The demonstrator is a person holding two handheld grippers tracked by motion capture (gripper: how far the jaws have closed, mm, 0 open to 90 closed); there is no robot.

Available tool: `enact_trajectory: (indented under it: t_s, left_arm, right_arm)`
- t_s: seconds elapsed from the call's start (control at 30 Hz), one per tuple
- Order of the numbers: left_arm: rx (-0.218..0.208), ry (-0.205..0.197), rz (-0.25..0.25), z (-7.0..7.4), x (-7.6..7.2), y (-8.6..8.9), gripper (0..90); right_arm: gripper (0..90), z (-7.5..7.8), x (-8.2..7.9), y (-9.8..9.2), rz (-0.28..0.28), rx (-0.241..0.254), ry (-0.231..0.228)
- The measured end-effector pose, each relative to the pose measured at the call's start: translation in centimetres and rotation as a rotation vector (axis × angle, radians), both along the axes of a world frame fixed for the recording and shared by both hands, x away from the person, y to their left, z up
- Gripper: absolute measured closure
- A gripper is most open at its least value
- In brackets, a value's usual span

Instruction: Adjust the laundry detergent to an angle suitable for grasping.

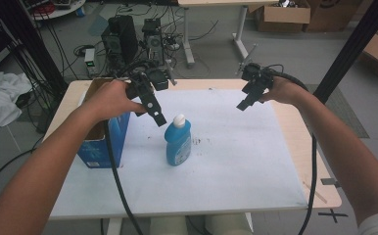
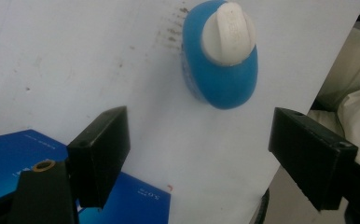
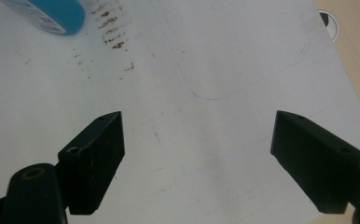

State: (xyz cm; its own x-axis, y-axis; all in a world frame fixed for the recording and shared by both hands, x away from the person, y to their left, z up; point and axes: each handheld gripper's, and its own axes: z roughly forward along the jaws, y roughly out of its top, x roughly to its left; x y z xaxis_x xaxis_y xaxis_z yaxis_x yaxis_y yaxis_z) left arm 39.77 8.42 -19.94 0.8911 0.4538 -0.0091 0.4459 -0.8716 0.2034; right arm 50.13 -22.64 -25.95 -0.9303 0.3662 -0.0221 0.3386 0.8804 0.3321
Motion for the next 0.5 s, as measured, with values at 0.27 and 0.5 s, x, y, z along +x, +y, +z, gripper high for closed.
enact_trajectory:
  t_s: [0.27, 0.5]
  left_arm:
    - [-0.005, -0.001, 0.010, 0.08, -0.06, 0.30, 21.2]
    - [-0.015, -0.009, 0.043, 0.46, -0.29, 0.38, 20.4]
  right_arm:
    - [17.3, -0.06, 0.00, 0.09, 0.000, 0.000, 0.004]
    - [16.8, 0.06, -0.24, 0.23, 0.002, -0.002, 0.000]
